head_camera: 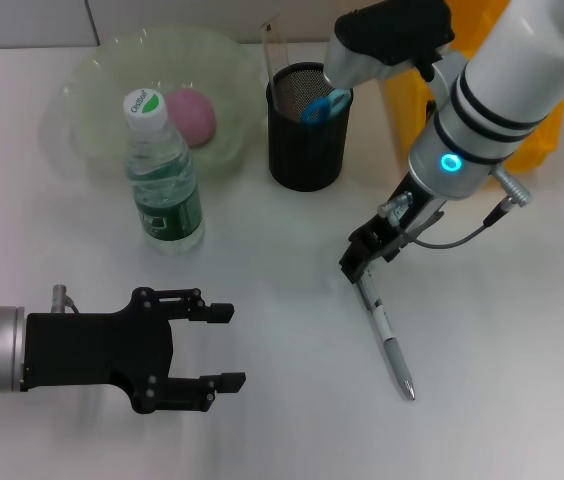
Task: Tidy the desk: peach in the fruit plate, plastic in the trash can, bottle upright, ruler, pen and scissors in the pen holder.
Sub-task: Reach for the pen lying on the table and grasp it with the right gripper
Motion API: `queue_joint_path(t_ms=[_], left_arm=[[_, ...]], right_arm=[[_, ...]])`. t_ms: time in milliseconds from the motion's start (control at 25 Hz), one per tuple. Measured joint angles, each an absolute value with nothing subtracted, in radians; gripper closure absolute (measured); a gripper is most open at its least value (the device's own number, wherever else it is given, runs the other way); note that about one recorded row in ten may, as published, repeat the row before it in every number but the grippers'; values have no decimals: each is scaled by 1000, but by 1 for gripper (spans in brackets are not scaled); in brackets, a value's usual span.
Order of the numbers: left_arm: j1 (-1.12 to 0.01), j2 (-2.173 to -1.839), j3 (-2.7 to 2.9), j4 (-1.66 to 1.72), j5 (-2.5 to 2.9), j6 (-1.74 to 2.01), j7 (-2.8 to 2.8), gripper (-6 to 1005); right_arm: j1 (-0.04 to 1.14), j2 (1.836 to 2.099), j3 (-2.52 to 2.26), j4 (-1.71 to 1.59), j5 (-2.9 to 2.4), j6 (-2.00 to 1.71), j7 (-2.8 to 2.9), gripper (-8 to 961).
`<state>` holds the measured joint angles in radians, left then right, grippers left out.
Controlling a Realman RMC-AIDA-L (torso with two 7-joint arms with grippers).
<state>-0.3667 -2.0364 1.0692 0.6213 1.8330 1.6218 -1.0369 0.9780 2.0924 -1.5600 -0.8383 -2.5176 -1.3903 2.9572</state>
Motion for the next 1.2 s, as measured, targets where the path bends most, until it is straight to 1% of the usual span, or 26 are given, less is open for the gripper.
queue_joint_path(t_ms=[120,360,680,1200], left_arm=[[-367,-2037,1069,621,1833,1622,-1037,273],[-367,-2037,1069,621,1833,1617,-1035,274],[-367,-2037,1069,620,1833,1621,-1026,274],[-367,-2037,1069,621,1833,1619,-1025,274]], right_arm=[[983,2092,-1570,-831,-2510,-1381,2957,436],[985,2092,-1573,-827,-2505,-1379,2957,360],[988,2092,-1614,-790,-2475,-1344,2957,380],[989,2092,-1629,-778,-2460,-1324,2958,385]])
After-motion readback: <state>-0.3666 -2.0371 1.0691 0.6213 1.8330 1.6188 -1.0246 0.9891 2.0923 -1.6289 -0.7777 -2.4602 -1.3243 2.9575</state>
